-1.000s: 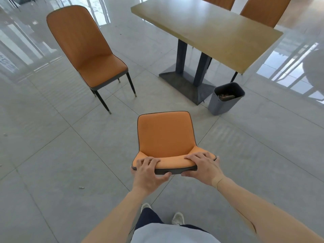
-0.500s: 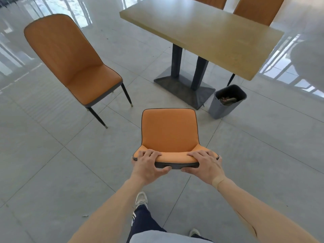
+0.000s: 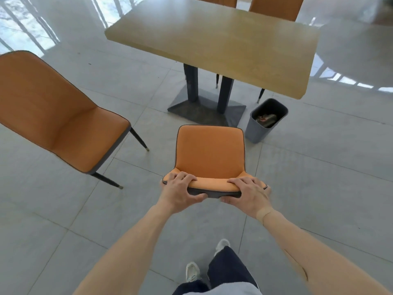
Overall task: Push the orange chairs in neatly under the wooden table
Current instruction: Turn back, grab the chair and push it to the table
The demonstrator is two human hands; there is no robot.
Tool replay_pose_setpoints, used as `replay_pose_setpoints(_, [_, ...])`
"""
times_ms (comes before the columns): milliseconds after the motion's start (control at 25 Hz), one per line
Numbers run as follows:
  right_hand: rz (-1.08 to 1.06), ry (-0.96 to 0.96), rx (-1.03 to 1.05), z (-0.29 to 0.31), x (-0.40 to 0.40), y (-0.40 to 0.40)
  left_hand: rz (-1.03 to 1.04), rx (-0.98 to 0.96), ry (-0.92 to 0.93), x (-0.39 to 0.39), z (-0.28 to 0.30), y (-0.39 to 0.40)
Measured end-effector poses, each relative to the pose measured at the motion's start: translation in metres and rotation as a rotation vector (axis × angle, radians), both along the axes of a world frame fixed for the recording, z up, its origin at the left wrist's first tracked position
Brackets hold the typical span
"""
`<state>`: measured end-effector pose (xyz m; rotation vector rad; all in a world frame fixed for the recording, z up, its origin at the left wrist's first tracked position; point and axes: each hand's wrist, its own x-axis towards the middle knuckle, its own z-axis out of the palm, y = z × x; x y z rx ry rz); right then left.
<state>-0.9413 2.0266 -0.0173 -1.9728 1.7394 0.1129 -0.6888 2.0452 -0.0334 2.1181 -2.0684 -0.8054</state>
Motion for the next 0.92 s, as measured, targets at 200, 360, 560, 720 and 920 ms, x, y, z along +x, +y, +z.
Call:
replay_pose_setpoints(200, [-0.055, -0.005, -0.037, -0.005, 0.037, -0.058, -0.055, -0.020, 0.004, 0.038, -0.001, -0.080])
replay_pose_setpoints(360, [-0.088, 0.011, 0.000, -0.002, 0.056, -0.101, -0.103, -0.012, -0.004, 0.056, 0.001, -0.131])
replay_pose_setpoints(560, [-0.128, 0.011, 0.011, -0.001, 0.074, -0.145, -0.129, -0.010, -0.014, 0.072, 0.007, -0.185])
replay_pose_setpoints(720, [-0.172, 0.027, 0.002, -0.004, 0.096, -0.158, -0.178, -0.029, 0.002, 0.092, 0.000, -0.208])
replay_pose_setpoints(920, [-0.225, 0.053, 0.020, -0.003, 0.119, -0.172, -0.240, -0.064, 0.018, 0.116, -0.003, -0.234])
